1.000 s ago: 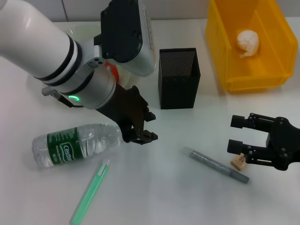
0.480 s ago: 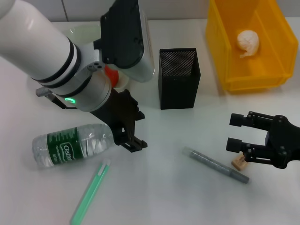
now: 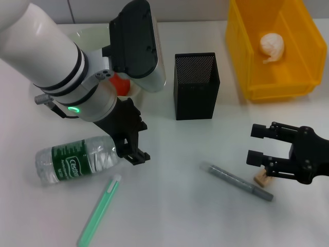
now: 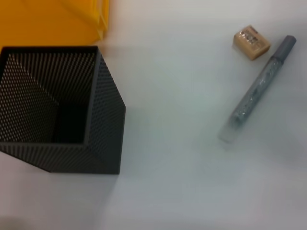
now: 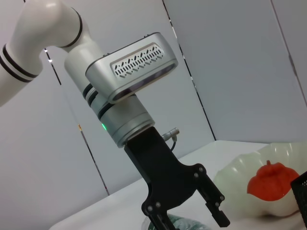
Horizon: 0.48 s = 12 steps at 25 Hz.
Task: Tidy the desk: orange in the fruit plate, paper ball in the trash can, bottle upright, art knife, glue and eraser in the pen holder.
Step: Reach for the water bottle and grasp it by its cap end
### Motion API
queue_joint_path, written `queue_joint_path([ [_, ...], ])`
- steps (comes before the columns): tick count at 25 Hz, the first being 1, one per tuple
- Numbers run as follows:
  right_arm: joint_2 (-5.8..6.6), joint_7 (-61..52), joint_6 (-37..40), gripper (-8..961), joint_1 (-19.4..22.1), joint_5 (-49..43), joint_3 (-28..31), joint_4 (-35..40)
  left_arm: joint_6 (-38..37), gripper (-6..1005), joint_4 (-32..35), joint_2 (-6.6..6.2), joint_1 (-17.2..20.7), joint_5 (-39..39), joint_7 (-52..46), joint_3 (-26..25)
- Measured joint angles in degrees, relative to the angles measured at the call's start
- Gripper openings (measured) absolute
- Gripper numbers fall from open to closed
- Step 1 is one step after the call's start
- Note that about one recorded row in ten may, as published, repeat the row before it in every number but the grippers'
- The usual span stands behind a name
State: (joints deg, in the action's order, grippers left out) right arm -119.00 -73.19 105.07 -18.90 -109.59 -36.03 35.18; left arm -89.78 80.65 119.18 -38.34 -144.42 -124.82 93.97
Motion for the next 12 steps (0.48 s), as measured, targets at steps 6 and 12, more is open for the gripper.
queue_joint_path([
  [6,0.00,0.5,-0.1,743,-0.1,0.1,0.0,-0.9,0.7,662,-2.8,0.00,-1.1,-1.8,-1.6,1.8],
  [12,0.00,0.7,-0.2,743,-0.1,0.1,0.0,-1.0,2.2,660,-3.8,0.00,-1.5,-3.6,-2.4,3.4],
])
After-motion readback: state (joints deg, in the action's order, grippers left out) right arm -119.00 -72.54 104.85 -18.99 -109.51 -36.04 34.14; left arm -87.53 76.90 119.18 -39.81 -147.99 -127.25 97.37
